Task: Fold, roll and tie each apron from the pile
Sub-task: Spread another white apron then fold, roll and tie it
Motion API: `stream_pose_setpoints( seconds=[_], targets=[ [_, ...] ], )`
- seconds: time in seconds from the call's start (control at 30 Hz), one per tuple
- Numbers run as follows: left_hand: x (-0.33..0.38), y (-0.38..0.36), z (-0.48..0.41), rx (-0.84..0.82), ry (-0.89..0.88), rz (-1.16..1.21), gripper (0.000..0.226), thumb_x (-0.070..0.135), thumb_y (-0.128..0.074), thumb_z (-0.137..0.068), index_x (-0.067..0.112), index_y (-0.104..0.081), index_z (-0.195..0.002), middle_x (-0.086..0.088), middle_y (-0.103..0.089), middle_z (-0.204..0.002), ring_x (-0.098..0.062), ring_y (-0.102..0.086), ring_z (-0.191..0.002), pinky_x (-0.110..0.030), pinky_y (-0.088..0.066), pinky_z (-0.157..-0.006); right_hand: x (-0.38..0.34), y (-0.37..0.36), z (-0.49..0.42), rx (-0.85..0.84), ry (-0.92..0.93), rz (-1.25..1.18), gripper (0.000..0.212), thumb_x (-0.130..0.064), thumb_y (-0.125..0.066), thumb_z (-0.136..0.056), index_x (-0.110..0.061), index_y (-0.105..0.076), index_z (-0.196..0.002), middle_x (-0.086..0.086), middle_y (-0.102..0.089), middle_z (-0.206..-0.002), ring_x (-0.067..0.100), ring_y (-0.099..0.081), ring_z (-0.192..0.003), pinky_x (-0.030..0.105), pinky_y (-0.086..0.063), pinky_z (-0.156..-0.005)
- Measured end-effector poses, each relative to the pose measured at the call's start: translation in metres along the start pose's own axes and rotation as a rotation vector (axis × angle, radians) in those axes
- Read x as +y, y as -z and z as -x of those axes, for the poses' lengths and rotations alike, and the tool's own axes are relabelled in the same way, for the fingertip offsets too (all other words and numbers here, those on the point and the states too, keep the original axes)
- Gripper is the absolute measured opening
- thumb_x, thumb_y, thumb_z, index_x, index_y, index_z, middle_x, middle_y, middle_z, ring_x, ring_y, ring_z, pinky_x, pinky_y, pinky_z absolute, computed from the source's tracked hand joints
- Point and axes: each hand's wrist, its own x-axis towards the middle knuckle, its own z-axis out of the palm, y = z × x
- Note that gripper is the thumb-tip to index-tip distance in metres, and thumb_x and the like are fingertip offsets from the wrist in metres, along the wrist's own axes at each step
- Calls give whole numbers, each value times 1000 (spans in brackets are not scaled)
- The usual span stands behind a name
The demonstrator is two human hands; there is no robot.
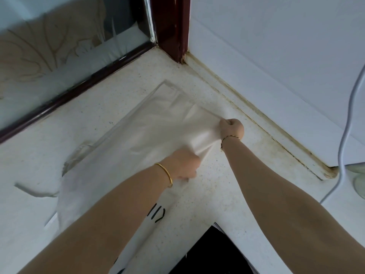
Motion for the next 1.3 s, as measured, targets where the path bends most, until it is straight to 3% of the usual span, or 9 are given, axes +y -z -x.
stream_pose_setpoints(
  seconds=[0.1,0.17,0.23,0.33,0.5,0.73,1.0,1.1,1.3],
  targets=[
    [2,-8,3,-214,-36,193,28,10,-52,-83,10,-52,-55,-5,-67,-57,-16,-64,-49,-33,-60,-62,9,4,2,49,-28,178,30,0,-39,-87,-13,-33,-61,1,-31,-62,13,-29,-53,23,-23,-47],
    [3,-12,4,-306,-55,385,26,16,-53,-88,9,-58,-63,-7,-71,-70,-13,-65,-54,-30,-58,-64,11,2,15,86,-51,332,17,6,-39,-85,-9,-48,-88,7,-43,-88,21,-46,-77,27,-36,-63],
    [-1,-9,10,-217,-37,576,26,27,-55,-91,8,-60,-74,-7,-71,-76,-14,-65,-61,-29,-54,-67,8,-4,27,173,140,615,46,11,-44,-78,-13,-46,-118,9,-41,-121,28,-43,-108,35,-37,-84],
    [-29,0,26,171,162,562,27,28,-48,-94,7,-59,-82,-10,-69,-87,-22,-63,-77,-28,-47,-70,-8,-27,42,186,613,812,61,8,-48,-74,-18,-44,-130,8,-37,-138,30,-35,-125,40,-32,-100],
    [-99,-32,83,517,705,442,21,21,-39,-96,10,-56,-102,-13,-60,-106,-32,-58,-100,-37,-47,-76,-44,-106,89,-236,1015,970,41,2,-49,-85,-12,-50,-124,10,-45,-126,31,-43,-117,38,-39,-90],
    [-163,-101,171,399,1157,393,41,13,-55,-87,7,-44,-126,-15,-43,-125,-33,-41,-117,-42,-40,-93,-43,-190,118,-679,1302,1270,53,-9,-49,-91,-25,-35,-140,2,-29,-147,28,-25,-135,41,-34,-98],
    [-191,-102,187,475,897,445,27,13,-51,-85,20,-55,-111,-3,-51,-116,-25,-44,-110,-36,-39,-93,-49,-209,129,-648,1608,1209,19,-10,-56,-85,-13,-58,-104,6,-50,-114,29,-45,-110,38,-36,-87],
    [-202,-105,196,450,936,436,22,19,-51,-90,17,-52,-111,-5,-51,-115,-26,-45,-108,-36,-42,-90,-53,-208,129,-719,1647,1311,17,-6,-52,-85,-12,-58,-100,6,-51,-106,26,-47,-101,32,-30,-72],
    [-206,-106,202,302,1081,500,31,36,-52,-91,10,-48,-109,-7,-50,-105,-28,-53,-103,-37,-45,-76,-49,-210,132,-759,1599,1392,17,1,-53,-78,-15,-53,-83,5,-47,-106,26,-43,-102,28,-29,-69]
  ],
)
